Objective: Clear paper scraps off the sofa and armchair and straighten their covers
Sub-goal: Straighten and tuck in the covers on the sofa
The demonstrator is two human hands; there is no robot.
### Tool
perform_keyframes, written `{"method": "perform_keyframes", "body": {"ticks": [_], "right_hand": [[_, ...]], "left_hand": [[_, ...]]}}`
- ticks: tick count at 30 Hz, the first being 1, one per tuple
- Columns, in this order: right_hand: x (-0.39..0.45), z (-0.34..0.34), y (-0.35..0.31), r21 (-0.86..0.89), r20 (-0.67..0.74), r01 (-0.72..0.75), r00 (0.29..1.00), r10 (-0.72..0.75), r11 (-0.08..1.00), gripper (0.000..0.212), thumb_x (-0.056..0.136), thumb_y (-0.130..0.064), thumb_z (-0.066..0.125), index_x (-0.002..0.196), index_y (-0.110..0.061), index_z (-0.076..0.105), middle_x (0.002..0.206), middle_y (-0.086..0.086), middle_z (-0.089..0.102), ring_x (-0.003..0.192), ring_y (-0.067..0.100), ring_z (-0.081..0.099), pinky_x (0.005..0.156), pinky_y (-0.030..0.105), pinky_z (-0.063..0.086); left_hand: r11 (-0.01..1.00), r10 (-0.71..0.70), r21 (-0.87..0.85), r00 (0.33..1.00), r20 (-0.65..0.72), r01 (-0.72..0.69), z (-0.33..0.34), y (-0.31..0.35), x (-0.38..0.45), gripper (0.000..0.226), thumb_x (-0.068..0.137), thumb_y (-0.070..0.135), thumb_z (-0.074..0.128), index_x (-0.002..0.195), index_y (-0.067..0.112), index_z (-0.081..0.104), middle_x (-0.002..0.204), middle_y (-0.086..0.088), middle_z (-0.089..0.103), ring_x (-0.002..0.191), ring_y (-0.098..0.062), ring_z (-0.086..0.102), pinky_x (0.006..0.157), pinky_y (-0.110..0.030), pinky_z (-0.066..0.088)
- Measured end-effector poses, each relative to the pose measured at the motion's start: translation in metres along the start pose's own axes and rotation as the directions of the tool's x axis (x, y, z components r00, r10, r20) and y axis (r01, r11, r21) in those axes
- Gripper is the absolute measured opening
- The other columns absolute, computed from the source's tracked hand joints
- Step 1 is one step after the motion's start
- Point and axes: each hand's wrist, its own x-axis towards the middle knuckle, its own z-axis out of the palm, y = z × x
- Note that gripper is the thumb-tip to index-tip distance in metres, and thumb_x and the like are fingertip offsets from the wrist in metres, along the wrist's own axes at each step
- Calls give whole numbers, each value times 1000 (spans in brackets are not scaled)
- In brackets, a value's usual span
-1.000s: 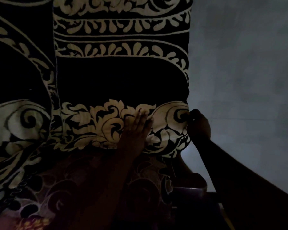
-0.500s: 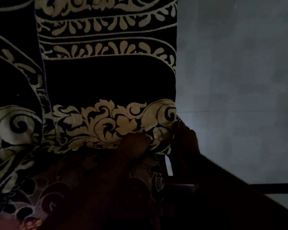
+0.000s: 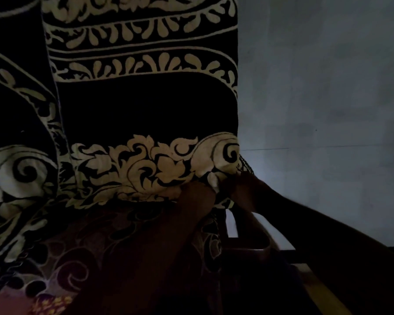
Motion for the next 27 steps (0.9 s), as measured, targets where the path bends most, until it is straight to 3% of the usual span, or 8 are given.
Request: {"method": "perform_keyframes", "body": {"ticks": [3,6,8,11,14,18,22,27], "right_hand": [[-2,10,5,-40,19,142,990,-141,989,28,79,-13,81,105,-8,73,98,13,73,84,30,73,66,35,60],[-2,0,-2,-171,337,85,941,-23,982,33,102,-21,52,132,-12,61,132,14,62,121,32,60,93,38,50],[-2,4,6,-229,336,186,936,-102,955,37,103,-25,50,137,-12,57,139,17,57,129,35,54,96,38,44],[-4,-7,23,-52,-43,47,998,-49,998,56,100,-66,29,130,-32,64,135,17,61,123,35,59,99,43,50],[9,-39,36,512,-418,-95,841,344,854,43,98,-68,33,89,-39,64,83,-8,68,84,23,68,71,34,51],[57,-74,35,762,-274,-208,755,596,613,45,101,-58,40,109,-15,52,101,9,67,93,28,63,74,33,41],[66,-76,39,671,-304,-256,761,573,696,26,107,-42,37,98,-20,48,101,12,65,95,33,62,73,35,39],[41,-60,83,717,-325,-378,562,760,586,25,101,-28,49,83,-12,53,81,13,60,87,37,64,67,32,39]], "left_hand": [[967,251,-39,968,1,-251,-12,-12,7,26,44,17,79,37,24,55,39,5,48,34,-10,49,38,-20,34],[902,429,71,903,-16,-427,-27,-19,-2,31,73,46,68,51,24,67,50,4,58,42,-11,56,41,-21,37],[869,490,-66,872,-18,-490,-45,-20,-2,45,89,54,44,76,22,72,72,0,68,62,-19,64,53,-29,44],[906,317,-169,888,-334,-387,-76,-27,2,31,94,41,44,85,20,65,80,-2,65,71,-27,64,54,-31,40],[992,-35,-120,852,-523,-33,-81,-49,20,48,97,54,46,126,18,59,130,-10,57,116,-33,55,90,-45,44],[975,-220,-100,890,-399,196,-84,-63,53,94,92,79,30,161,18,13,168,-13,6,155,-31,5,120,-63,10],[990,-143,-76,904,-402,122,-91,-47,75,98,90,81,25,161,18,1,169,-11,-6,156,-29,-6,120,-63,5],[993,-110,-17,897,-429,113,-81,-45,80,97,92,81,25,161,18,3,169,-9,-6,156,-29,-5,120,-62,7]]}}
